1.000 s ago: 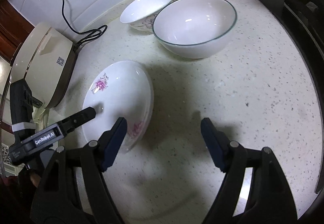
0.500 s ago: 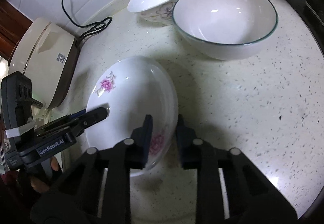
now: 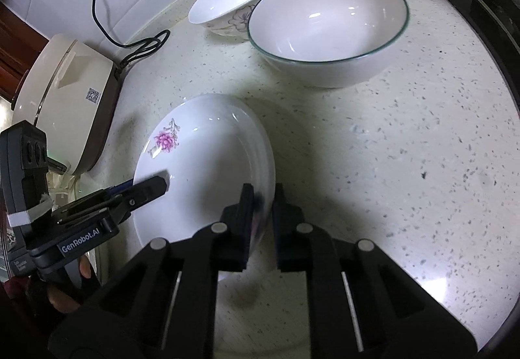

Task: Organize plates and bowls
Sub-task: 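Lift the plate with the left tool while the right tool grasps a flower plate rim, then carry both held flower plates toward the rice cooker and lower them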

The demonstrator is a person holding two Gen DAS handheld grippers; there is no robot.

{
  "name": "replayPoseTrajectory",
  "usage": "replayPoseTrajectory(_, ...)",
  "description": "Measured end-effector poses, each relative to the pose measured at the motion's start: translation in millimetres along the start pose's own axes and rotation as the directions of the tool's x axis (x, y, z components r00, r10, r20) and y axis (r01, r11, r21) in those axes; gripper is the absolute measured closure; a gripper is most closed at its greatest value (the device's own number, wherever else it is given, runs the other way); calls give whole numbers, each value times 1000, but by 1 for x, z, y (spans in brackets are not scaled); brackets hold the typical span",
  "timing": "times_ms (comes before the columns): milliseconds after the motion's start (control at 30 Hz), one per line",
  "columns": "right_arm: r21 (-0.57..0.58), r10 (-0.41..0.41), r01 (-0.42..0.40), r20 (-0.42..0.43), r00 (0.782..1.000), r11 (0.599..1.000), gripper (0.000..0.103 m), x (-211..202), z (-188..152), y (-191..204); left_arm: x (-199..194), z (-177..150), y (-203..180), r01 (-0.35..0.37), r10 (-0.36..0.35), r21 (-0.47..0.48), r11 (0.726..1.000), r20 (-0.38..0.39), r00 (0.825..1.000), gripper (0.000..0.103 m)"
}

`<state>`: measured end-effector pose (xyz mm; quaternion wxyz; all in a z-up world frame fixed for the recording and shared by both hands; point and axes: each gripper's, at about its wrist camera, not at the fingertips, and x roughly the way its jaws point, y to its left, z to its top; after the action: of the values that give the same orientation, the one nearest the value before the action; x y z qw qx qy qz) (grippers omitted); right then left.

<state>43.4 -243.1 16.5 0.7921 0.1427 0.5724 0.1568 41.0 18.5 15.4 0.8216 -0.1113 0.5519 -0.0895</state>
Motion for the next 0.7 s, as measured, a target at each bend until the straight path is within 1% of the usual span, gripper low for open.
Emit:
replayPoseTrajectory(167,-4,16,-16,18,1000,1000,89,-8,-6,-5,-3,-4,-9,-12,13,-18,1000,23,1000,71)
replayPoseTrajectory(400,-13,15,-15,10,1000,1000,89,-16,-13,-16,-5,-17,-25,-30,30,-24,999,23,999,71)
replayPoseTrajectory(700,-22,39,-39,14,999,999,89,-27,-20,-25,-11,-25,-37,-46,49,-42,998,59,997,71)
